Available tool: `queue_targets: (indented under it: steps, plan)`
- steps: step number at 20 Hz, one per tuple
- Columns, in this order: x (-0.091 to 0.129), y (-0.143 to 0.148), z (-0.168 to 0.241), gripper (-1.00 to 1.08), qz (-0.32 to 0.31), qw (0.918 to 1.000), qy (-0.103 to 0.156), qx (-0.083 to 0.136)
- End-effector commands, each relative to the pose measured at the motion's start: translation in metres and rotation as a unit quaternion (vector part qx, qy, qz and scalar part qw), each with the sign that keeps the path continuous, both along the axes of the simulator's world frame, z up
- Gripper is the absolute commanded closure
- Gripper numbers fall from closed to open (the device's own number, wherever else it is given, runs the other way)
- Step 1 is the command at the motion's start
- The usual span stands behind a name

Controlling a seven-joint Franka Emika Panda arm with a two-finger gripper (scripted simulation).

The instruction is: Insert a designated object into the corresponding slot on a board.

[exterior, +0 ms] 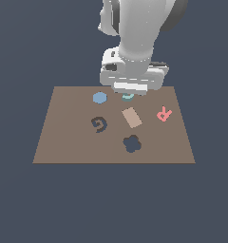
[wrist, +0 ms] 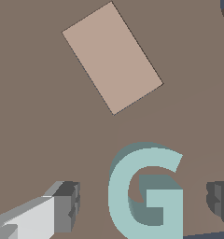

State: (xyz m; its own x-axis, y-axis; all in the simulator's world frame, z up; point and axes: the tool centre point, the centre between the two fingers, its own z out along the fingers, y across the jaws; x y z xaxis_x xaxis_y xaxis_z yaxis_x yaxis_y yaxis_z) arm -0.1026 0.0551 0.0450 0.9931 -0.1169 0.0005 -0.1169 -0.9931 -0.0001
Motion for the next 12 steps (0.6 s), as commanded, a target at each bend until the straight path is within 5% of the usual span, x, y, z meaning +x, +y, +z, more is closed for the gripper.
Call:
queue_targets:
  steps: [1, 6, 7, 12]
  plan:
    - [-0.0002, -0.0002, -0.0071, -0.92, 0.000, 1.0000, 0.001, 0.000]
    - [-0.0002, -0.0003, -0.0151, -0.92, 0.000, 1.0000, 0.000, 0.000]
    - [-0.0002, -0.0003, -0.0151, 1.08, 0.000, 1.0000, 0.000, 0.000]
    - [-0.0002, -0.0003, -0.0151, 1.08, 0.000, 1.0000, 0.000, 0.000]
